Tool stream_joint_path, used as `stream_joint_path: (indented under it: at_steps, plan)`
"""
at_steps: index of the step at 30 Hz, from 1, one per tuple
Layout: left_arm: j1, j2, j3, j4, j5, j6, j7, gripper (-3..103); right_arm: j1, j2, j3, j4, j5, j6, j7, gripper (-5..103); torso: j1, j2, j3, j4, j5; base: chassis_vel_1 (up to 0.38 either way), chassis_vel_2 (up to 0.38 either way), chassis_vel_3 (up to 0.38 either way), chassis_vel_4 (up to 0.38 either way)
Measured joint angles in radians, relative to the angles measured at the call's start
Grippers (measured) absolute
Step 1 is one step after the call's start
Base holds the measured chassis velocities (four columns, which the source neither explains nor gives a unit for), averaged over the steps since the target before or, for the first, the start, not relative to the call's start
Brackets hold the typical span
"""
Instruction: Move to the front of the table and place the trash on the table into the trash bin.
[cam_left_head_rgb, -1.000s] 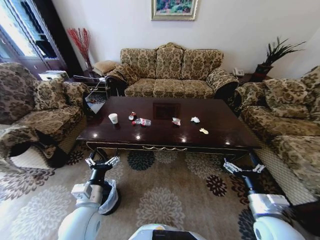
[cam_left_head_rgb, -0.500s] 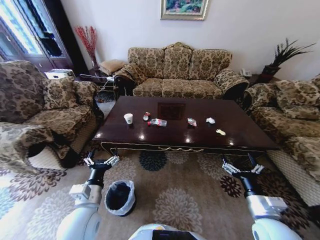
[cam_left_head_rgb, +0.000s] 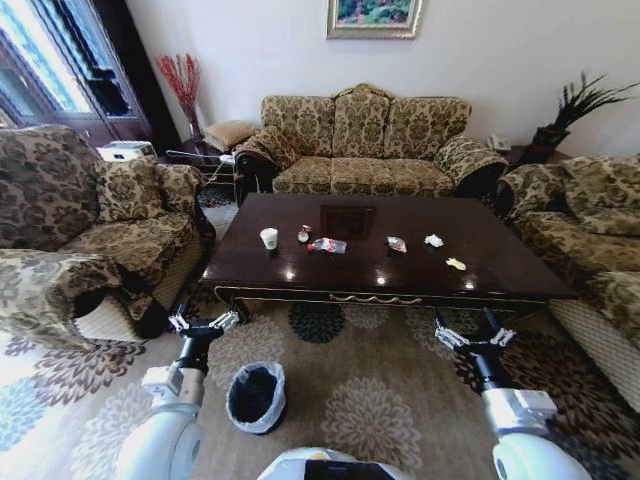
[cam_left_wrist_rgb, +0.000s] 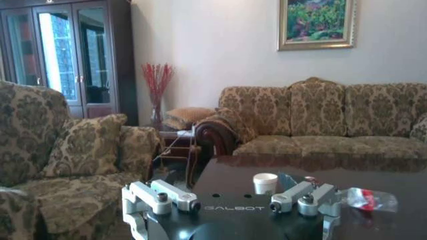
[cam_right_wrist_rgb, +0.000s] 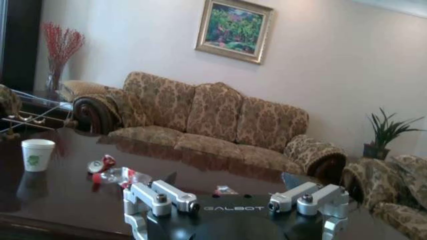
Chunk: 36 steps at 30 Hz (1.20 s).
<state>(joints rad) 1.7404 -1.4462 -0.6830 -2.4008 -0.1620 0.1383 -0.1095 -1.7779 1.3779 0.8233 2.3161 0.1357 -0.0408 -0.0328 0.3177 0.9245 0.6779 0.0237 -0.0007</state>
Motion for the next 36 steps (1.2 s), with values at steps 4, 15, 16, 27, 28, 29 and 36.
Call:
stream_joint_path:
  at_steps: [4, 15, 16, 27, 28, 29, 36]
  plan:
    - [-0.005, 0.001, 0.000, 0.016, -0.002, 0.006, -0.003, 100, 0.012, -0.001, -0.006, -0.015, 0.018, 0.013, -0.006, 100, 0.000, 0.000, 0.000, 0.0005, 0.0012, 0.300, 0.305, -0.300, -0.281]
    - [-0.007, 0.002, 0.001, 0.025, -0.002, 0.018, -0.012, 100, 0.016, -0.002, -0.010, -0.021, 0.022, 0.015, -0.005, 100, 0.000, 0.000, 0.000, -0.0001, 0.0015, 0.086, 0.061, -0.062, -0.065]
    - [-0.007, 0.002, 0.001, 0.025, -0.002, 0.018, -0.012, 100, 0.016, -0.002, -0.010, -0.021, 0.022, 0.015, -0.005, 100, 0.000, 0.000, 0.000, -0.0001, 0.0014, -0.090, -0.065, 0.017, 0.034]
    - [-0.007, 0.003, 0.000, 0.025, -0.002, 0.018, -0.012, 100, 0.016, -0.002, -0.009, -0.021, 0.023, 0.016, -0.004, 100, 0.000, 0.000, 0.000, 0.0002, 0.0006, -0.016, -0.008, 0.005, 0.006]
    - [-0.007, 0.003, 0.000, 0.025, -0.002, 0.018, -0.012, 100, 0.016, -0.002, -0.009, -0.021, 0.023, 0.016, -0.004, 100, 0.000, 0.000, 0.000, 0.0002, 0.0006, 0.000, 0.000, 0.000, 0.000]
    - [-0.007, 0.003, 0.000, 0.025, -0.003, 0.018, -0.012, 100, 0.016, -0.002, -0.009, -0.021, 0.023, 0.016, -0.004, 100, 0.000, 0.000, 0.000, 0.0001, 0.0010, 0.000, 0.000, 0.000, 0.000]
    - [-0.007, 0.003, 0.000, 0.025, -0.002, 0.018, -0.012, 100, 0.016, -0.002, -0.009, -0.021, 0.023, 0.016, -0.004, 100, 0.000, 0.000, 0.000, 0.0001, 0.0006, 0.000, 0.000, 0.000, 0.000]
